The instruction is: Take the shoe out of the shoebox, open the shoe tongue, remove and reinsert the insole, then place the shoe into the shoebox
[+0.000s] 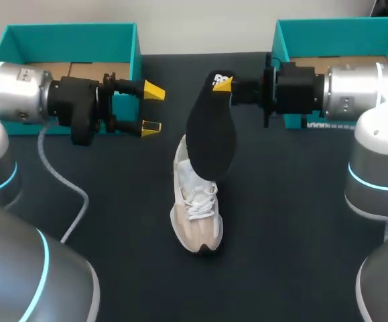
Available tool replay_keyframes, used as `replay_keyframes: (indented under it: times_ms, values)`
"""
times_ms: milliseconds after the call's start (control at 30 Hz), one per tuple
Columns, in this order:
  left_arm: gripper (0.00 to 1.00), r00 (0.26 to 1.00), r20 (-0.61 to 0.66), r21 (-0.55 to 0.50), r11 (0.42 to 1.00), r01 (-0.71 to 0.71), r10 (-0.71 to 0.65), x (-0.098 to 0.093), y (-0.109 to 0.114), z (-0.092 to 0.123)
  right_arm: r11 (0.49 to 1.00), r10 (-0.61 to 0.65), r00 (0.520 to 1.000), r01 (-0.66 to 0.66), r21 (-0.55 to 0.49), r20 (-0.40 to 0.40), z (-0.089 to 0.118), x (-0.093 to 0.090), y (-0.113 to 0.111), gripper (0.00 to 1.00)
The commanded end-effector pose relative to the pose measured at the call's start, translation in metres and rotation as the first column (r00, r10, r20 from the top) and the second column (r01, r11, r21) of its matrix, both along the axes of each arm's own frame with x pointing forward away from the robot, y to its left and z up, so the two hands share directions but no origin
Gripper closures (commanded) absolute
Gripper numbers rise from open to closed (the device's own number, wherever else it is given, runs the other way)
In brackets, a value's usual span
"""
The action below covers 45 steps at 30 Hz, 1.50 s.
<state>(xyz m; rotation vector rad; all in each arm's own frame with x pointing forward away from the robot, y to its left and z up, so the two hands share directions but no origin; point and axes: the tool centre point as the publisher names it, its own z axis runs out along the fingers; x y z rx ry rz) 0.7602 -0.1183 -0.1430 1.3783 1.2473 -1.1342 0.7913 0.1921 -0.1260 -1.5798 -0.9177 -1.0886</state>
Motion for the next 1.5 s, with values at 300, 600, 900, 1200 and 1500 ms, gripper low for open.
replay_keyframes:
  times_ms: [300,600,900,1200,1500]
  values:
    - [0.04,1.000,-0.009,-0.127,0.992,-0.013,0.012,-0.005,-0.041,0.000,1.000,0.026,1.000,-0.026,0.005,0.000,-0.003,0.024,0.030,1.00]
    - [0.32,1.000,-0.016,-0.152,0.988,-0.016,0.013,-0.006,-0.051,-0.001,0.998,0.057,0.998,-0.057,0.017,-0.012,-0.007,0.025,0.041,1.00]
    - [1.00,1.000,-0.018,-0.161,0.987,-0.014,0.011,-0.010,-0.058,-0.003,0.998,0.060,0.998,-0.060,0.022,-0.013,-0.008,0.020,0.043,1.00]
    - [1.00,0.999,-0.036,-0.168,0.986,-0.007,0.001,-0.010,-0.048,0.001,0.999,0.050,0.998,-0.050,0.007,0.050,-0.008,0.015,0.042,0.00]
    - [1.00,0.998,-0.065,-0.166,0.986,-0.003,-0.007,-0.011,-0.017,0.007,0.992,0.121,0.963,-0.112,-0.051,0.242,-0.003,-0.005,0.018,0.00]
